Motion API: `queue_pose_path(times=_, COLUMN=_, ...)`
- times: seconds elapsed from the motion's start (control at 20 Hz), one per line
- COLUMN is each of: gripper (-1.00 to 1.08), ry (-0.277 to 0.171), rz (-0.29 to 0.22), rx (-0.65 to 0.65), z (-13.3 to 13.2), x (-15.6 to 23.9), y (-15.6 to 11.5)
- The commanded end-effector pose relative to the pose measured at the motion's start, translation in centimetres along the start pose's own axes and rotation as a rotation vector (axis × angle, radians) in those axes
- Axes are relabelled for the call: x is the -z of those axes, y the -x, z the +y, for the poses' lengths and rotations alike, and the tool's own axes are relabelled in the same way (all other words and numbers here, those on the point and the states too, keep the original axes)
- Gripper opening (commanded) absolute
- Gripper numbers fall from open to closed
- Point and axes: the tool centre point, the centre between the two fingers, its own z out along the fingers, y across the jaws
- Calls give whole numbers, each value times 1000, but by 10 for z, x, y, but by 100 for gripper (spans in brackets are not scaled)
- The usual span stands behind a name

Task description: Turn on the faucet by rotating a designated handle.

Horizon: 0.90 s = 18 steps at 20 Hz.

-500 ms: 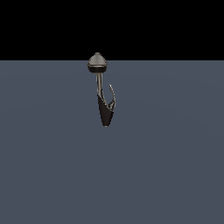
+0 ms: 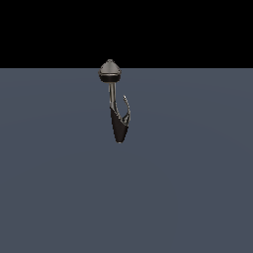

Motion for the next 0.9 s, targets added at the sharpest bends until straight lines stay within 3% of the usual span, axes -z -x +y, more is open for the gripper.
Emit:
queue_pose_path(times=0.0, gripper=-100, ry=5, rz=-4, rx=9, z=-2, x=0, y=0)
queue_pose_path(times=0.45, gripper=-100, ry=-16, rz=-13, rx=-20, z=-4, x=-2, y=-9)
queue_pose_path(times=0.85, gripper=-100, ry=-85, rz=-47, rx=-119, z=-11, x=-10, y=-40)
